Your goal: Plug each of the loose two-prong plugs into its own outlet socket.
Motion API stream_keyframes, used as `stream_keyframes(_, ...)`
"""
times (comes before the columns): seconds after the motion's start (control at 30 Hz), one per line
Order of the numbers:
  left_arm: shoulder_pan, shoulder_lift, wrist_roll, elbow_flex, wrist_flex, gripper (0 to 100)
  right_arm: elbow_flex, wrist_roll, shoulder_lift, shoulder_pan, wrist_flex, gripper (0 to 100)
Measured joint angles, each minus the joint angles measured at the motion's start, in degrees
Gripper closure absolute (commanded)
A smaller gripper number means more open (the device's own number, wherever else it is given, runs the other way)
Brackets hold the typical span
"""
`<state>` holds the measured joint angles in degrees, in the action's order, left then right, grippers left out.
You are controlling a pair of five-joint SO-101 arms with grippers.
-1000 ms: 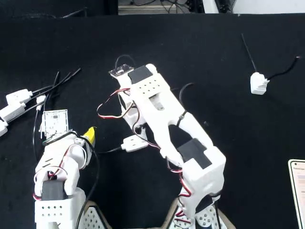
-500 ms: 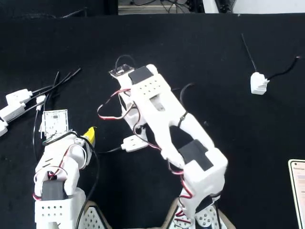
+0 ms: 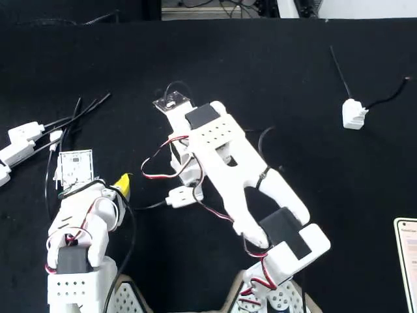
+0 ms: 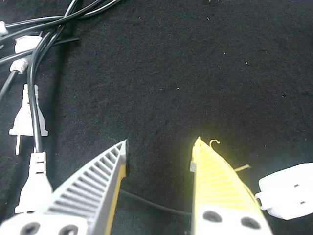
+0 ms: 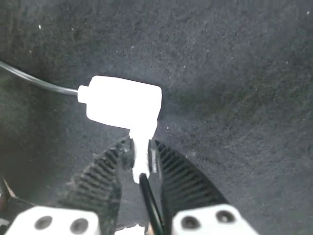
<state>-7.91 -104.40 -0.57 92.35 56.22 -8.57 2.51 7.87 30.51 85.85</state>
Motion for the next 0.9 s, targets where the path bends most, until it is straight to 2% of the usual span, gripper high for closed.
stream_keyframes(0.9, 0.0, 0.0, 0.0, 0.0, 0.0, 78, -5.54, 1.49, 0.18, -0.09, -1.14, 98.8)
